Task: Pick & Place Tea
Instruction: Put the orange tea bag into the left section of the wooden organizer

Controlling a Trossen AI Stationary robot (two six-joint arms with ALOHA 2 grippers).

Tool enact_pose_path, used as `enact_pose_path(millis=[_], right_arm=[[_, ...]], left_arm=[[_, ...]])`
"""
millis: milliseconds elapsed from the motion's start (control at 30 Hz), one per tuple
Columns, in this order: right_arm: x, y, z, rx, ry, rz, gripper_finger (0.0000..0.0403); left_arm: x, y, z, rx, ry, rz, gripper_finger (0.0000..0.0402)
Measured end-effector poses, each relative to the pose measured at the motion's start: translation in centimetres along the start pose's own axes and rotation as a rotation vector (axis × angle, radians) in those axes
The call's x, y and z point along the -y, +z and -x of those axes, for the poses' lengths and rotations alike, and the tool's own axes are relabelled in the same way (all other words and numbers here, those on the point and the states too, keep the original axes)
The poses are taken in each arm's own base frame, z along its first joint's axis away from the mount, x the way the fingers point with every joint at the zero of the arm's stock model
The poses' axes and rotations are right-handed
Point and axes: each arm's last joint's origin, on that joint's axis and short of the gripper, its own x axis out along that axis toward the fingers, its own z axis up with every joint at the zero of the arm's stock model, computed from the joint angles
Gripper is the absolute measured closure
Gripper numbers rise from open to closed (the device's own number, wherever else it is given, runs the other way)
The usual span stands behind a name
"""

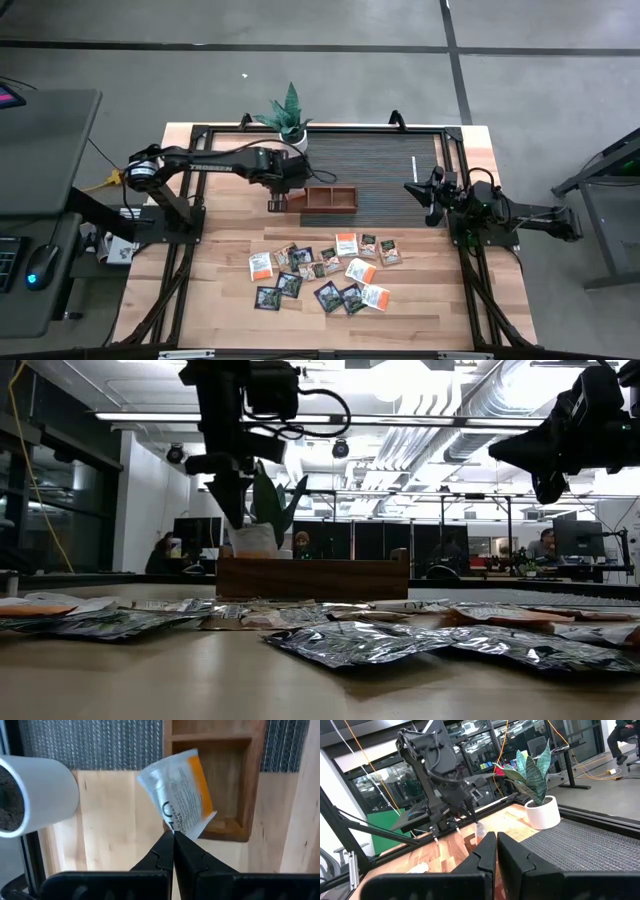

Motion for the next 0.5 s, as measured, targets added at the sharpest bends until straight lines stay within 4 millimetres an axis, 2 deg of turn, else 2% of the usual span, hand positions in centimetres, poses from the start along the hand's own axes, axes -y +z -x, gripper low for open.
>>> enact_pose_path(millis=[500], right_arm=[[0.00,0.00,0.00,0.000,0.000,0.000,0.0391]], left_arm=[[0.27,0.57,-0.66,0.013,0.006,-0.053,0.0401]])
